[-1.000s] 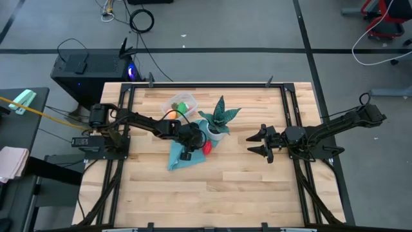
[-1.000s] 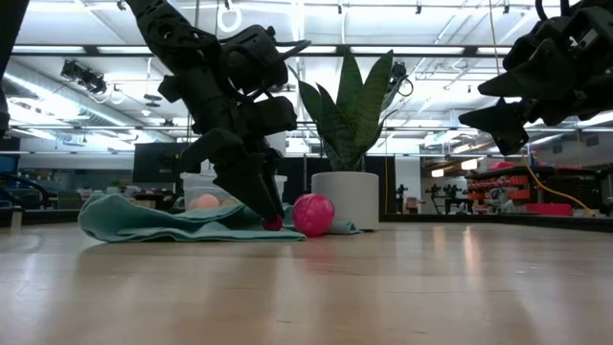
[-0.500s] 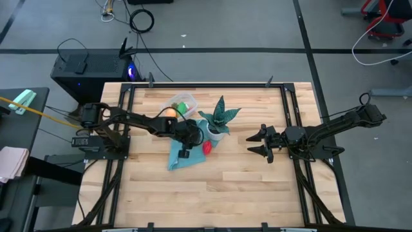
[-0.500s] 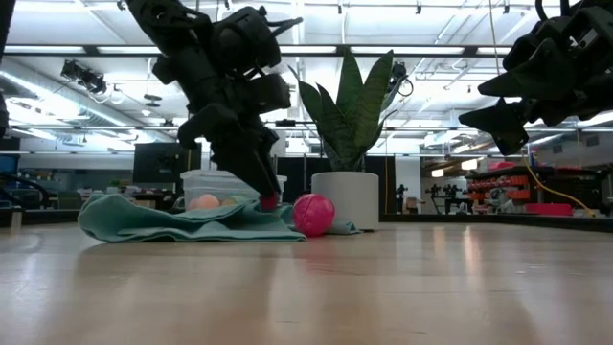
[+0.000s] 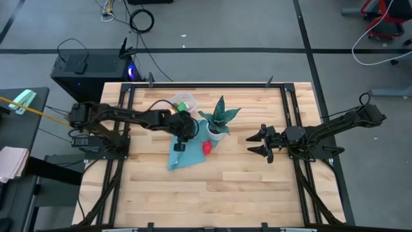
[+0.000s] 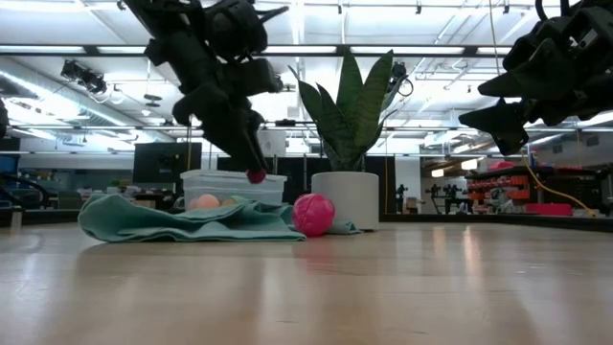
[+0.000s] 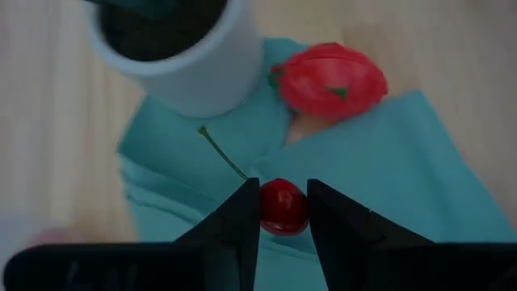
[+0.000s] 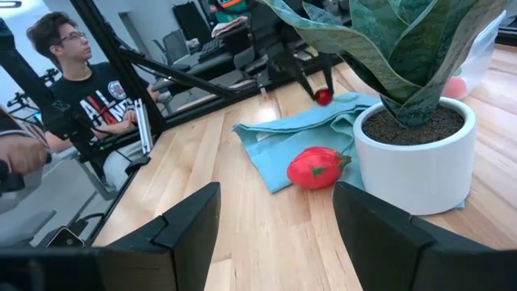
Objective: Pick and placing Produce into tupperware
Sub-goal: Put the cherry into the transparent bin
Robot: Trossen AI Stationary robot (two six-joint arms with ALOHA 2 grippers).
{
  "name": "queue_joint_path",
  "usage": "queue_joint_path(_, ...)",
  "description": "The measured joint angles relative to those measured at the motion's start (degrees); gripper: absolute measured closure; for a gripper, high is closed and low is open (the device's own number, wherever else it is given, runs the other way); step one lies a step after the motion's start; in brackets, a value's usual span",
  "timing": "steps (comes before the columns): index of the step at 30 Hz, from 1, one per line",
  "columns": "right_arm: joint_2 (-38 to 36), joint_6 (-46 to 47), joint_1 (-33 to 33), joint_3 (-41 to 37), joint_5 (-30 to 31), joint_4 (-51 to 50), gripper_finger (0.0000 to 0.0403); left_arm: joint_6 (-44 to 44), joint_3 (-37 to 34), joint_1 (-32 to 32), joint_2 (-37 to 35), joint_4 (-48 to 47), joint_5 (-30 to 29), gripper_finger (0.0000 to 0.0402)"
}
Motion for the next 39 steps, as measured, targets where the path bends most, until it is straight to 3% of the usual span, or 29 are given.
queue_joint_path(14, 0.0, 0.0, -0.01, 0.0, 0.0, -0.01, 0.0157, 2.94, 0.01, 7.37, -7.64, -2.93, -3.77, 0.0294)
queue_joint_path(32, -0.02, -0.15, -0.02, 0.0, 0.0, -0.11, 0.0157, 4.57, 0.01, 23.19, -7.48, 0.65, -4.1, 0.0294)
queue_joint_path(39, 0.0, -0.15, -0.02, 0.0, 0.0, -0.11, 0.0157, 1.09, 0.01, 26.39, -7.48, 8.67, 3.32, 0.0294)
